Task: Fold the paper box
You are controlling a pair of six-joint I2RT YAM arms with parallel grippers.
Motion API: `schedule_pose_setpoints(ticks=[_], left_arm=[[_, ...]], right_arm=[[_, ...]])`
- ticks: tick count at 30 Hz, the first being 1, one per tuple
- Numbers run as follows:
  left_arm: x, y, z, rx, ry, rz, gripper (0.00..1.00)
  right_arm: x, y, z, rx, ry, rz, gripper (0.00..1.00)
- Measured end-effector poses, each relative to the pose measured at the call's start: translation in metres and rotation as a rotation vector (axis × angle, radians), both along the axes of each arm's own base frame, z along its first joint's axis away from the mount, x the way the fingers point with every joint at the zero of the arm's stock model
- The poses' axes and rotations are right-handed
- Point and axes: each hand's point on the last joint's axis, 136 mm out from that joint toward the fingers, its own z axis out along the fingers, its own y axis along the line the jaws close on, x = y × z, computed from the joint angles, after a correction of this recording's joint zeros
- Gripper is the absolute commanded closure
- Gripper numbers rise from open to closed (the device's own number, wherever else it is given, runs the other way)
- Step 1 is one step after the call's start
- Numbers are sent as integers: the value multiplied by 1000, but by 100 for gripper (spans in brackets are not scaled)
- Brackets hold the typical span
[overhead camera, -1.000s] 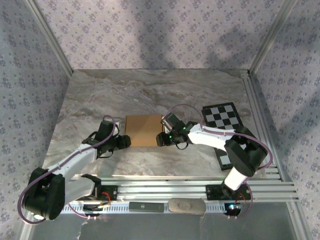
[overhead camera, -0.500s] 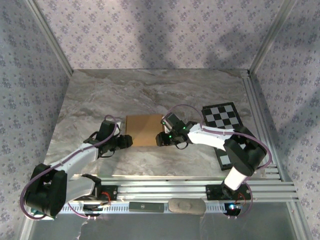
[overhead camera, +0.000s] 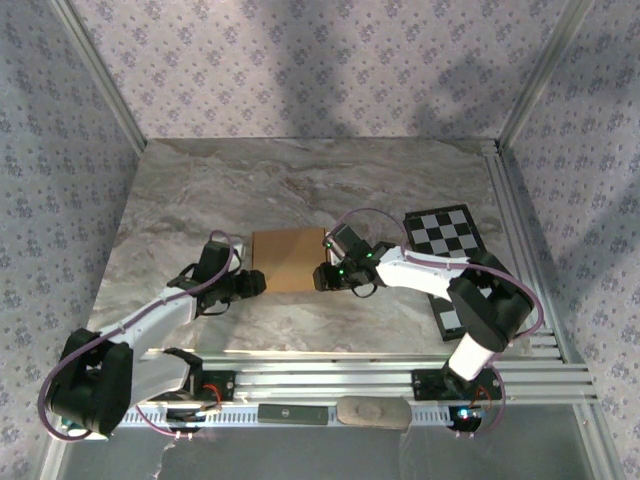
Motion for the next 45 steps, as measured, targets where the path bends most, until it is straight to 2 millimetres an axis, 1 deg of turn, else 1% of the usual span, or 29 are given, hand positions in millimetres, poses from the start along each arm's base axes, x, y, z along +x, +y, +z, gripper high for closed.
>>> schedule_pose_setpoints(ticks=[15, 23, 34, 45], left_arm=[[-6, -2, -1, -15, 45, 9, 58], [-7, -2, 4, -22, 51, 14, 58], [-4, -5, 14, -38, 57, 26, 56], [-6, -6, 11, -46, 82, 30, 57]], right_arm=[[-1, -3, -2, -8, 13, -4, 59], [1, -4, -1, -7, 22, -14, 60], [2, -7, 1, -15, 46, -31, 61], [2, -7, -1, -19, 49, -31, 63]])
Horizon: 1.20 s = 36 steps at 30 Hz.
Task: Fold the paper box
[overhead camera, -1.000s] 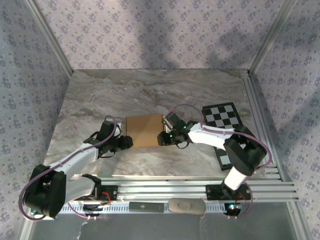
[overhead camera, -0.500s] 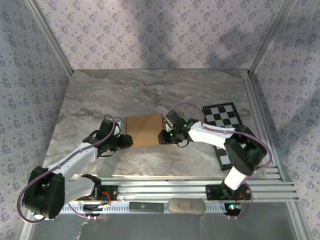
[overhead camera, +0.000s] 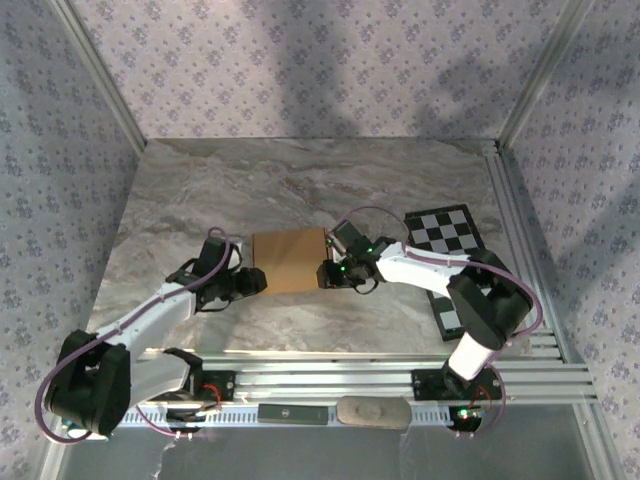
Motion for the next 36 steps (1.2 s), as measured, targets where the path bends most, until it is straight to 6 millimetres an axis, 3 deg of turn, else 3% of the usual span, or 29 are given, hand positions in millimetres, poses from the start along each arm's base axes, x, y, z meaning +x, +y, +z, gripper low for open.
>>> schedule_pose_setpoints(ticks=[22, 36], left_arm=[[-9, 2, -6, 13, 44, -5, 54], [-4, -4, -7, -6, 42, 1, 59]], right_arm=[[0, 0, -1, 1, 11, -16, 63], [1, -3, -4, -5, 17, -22, 63]])
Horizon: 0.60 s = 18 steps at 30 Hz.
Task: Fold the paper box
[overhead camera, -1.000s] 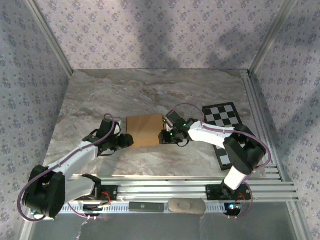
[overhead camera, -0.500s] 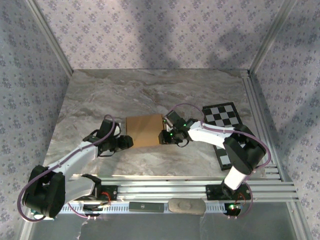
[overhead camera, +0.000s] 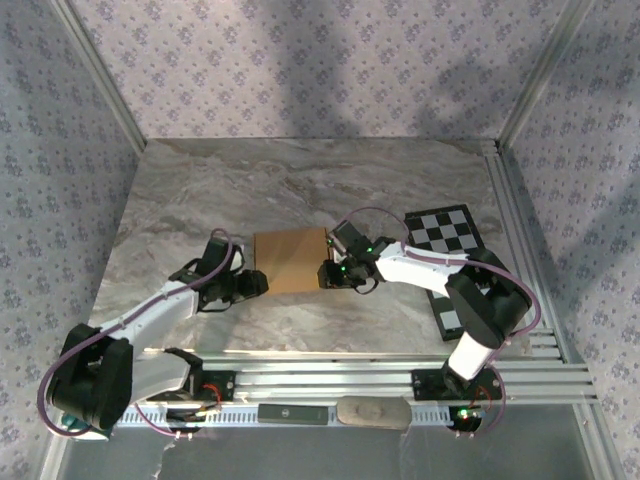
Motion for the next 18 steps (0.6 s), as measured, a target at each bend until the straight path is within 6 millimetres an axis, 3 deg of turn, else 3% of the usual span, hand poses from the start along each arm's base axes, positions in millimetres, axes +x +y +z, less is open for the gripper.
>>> schedule_pose_setpoints(ticks=[18], left_arm=[[5, -2, 2, -26, -2, 32, 69]], right_arm=[[3, -5, 1, -9, 10, -15, 63]])
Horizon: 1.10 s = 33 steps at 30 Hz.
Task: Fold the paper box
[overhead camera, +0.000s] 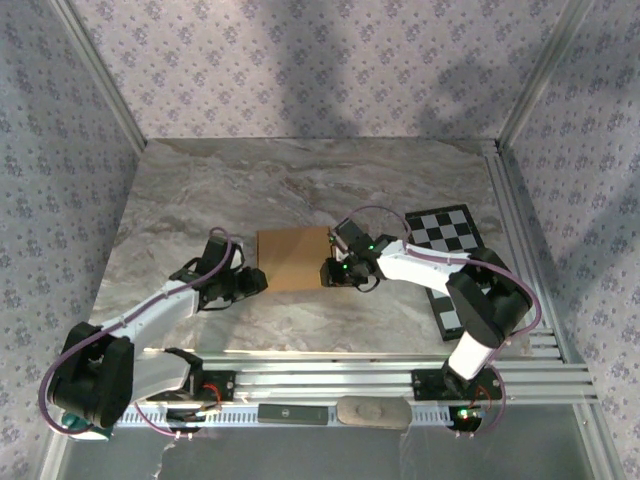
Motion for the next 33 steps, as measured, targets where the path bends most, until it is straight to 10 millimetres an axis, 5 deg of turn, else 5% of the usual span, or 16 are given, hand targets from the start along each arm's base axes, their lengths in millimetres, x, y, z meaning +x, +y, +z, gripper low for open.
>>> schedule_pose_setpoints(ticks=[26, 33], left_arm=[[0, -1, -8, 0, 8, -9, 75], [1, 1, -12, 27, 2, -21, 77]], right_arm=[[2, -3, -1, -11, 4, 1, 63], [1, -3, -6, -49, -15, 28, 72]])
